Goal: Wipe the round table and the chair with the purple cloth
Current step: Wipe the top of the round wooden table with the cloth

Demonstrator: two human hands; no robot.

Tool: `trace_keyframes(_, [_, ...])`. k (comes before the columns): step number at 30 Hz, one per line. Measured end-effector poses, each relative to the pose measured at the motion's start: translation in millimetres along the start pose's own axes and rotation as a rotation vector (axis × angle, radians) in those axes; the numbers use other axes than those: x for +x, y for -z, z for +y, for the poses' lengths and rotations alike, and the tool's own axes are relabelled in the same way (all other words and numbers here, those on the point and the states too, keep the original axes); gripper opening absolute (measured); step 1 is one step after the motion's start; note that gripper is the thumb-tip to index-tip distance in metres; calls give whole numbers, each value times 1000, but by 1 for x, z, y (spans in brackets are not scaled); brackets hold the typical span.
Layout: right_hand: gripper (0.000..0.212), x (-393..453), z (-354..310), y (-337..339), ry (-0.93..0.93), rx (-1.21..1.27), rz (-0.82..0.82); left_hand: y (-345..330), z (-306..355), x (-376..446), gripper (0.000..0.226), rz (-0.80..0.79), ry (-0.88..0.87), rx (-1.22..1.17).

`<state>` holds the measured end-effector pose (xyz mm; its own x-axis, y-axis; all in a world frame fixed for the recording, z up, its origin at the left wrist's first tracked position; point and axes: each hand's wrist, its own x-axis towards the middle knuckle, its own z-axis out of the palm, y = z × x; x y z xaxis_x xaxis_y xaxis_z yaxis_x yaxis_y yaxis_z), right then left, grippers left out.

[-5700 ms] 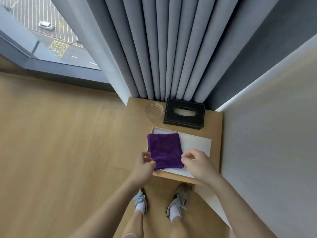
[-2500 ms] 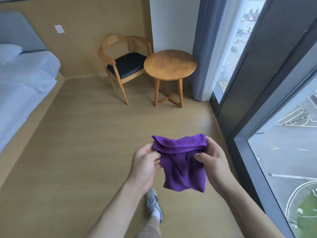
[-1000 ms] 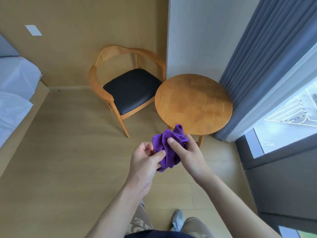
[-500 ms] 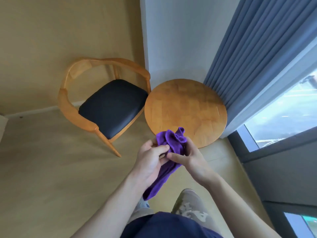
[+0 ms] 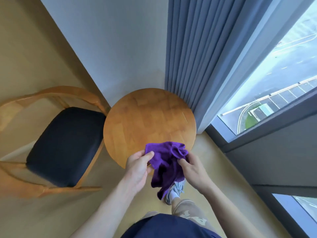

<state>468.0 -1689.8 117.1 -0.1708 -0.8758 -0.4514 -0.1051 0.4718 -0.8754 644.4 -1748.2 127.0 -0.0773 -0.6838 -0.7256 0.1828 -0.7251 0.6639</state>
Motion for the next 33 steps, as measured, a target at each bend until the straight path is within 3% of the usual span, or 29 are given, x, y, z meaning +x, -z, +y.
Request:
trace_keyframes(6, [20,83,-6,75,-18,-105,34,-39,14,72,7,102,-8,291])
trace_keyframes(10, [28,122,-2,94,3,-328,-33,-50,15,97,11,182,-79,556])
trace_keyframes(13, [36,139,5,100,-20,-451,-23,-49,20,109,12,244,-89,594])
trace_keyframes(17, [30,156,17,106,-139,-354,128,-34,46,122,14,349,-143,635])
trace_keyframes(20, [18,169,18,108,-171,-349,89,-23,65,128,14,380,-198,659])
trace_keyframes(24, [19,192,7,94,-140,-338,104,-20,87,134,11,328,-220,574])
trace_keyframes(26, [16,203,-1,83,-136,-260,146,-22,97,138,26,224,-190,527])
trace_keyframes(30, [49,216,-2,61,-226,-226,210,-25,104,150,51,21,-111,607])
trace_keyframes(33, [43,213,11,41,-296,-328,200,-17,89,161,52,-62,-47,699])
